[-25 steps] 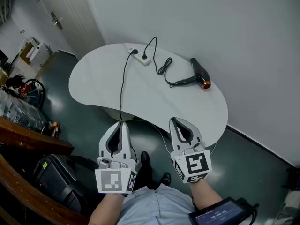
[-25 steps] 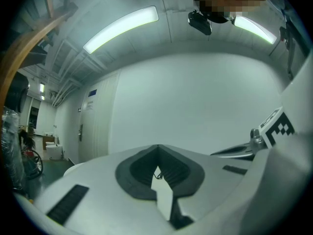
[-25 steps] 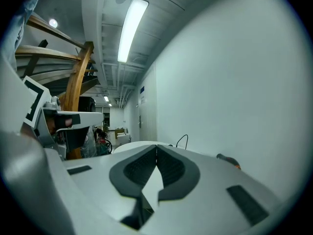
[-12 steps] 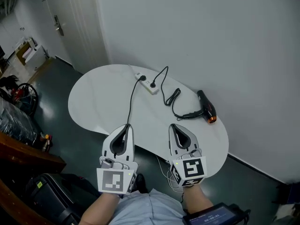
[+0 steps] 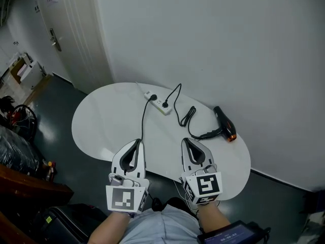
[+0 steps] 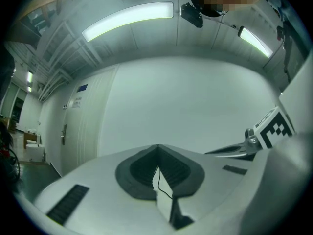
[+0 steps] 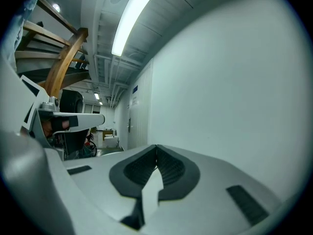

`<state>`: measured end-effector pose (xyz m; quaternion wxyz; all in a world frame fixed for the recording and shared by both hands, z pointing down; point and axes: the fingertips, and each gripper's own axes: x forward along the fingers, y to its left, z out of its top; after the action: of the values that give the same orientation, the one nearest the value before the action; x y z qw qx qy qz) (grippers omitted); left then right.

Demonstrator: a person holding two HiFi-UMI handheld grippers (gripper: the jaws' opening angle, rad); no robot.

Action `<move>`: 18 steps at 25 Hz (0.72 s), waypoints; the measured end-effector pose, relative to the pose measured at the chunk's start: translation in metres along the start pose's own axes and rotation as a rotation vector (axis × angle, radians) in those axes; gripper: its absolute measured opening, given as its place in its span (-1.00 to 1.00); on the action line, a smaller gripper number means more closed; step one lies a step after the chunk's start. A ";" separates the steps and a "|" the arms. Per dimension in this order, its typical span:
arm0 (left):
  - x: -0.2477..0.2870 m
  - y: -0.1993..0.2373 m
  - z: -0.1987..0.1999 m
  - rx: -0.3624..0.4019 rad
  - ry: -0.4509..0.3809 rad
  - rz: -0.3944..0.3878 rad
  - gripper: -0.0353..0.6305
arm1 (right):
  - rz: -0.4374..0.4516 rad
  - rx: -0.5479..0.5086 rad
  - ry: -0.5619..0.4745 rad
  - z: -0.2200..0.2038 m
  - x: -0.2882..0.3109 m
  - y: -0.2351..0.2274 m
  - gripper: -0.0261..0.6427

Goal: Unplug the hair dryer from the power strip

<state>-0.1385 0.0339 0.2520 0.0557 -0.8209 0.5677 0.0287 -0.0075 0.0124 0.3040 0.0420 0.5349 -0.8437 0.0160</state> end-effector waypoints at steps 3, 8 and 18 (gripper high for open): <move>0.006 0.005 -0.005 -0.004 0.013 -0.005 -0.90 | -0.011 0.006 0.005 -0.002 0.007 -0.002 -0.92; 0.020 0.012 -0.018 -0.004 0.042 -0.009 -0.90 | -0.023 0.020 0.014 -0.009 0.023 -0.011 -0.92; 0.074 0.028 -0.031 -0.076 0.083 0.013 -0.90 | -0.015 0.051 0.023 -0.015 0.078 -0.037 -0.92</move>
<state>-0.1392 -0.0481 0.2734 0.0007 -0.8191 0.5734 0.0166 -0.0061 -0.0730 0.3250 0.0384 0.5418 -0.8385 0.0432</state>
